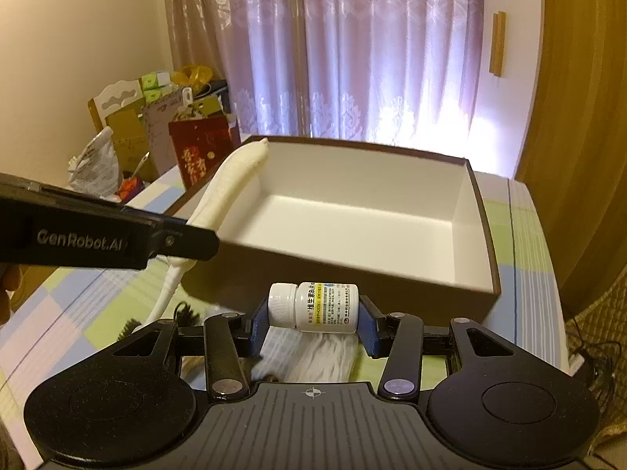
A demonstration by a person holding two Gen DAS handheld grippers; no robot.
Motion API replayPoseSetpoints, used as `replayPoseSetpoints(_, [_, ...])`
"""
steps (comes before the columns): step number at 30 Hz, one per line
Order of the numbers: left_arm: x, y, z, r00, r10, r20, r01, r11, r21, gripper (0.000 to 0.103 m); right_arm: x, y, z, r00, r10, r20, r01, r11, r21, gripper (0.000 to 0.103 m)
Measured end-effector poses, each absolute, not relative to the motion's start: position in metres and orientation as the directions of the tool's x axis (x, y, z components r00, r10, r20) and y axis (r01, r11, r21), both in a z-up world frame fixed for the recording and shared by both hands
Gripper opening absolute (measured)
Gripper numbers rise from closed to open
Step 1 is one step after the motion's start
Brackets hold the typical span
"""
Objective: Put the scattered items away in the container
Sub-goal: 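Carry the hair dryer and pill bottle over the brown box with both tools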
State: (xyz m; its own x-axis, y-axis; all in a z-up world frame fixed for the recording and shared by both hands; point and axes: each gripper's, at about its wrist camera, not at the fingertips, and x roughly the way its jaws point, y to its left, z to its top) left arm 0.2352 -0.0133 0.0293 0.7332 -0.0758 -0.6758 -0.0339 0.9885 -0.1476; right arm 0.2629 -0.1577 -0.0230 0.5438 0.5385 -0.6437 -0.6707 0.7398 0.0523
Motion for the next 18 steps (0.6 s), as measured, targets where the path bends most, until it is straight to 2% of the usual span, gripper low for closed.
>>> replayPoseSetpoints(18, [0.335, 0.010, 0.034, 0.761, -0.043, -0.648, -0.088, 0.982, -0.169, 0.016, 0.371, -0.131, -0.035, 0.557, 0.531, -0.639, -0.681, 0.732, 0.014, 0.049])
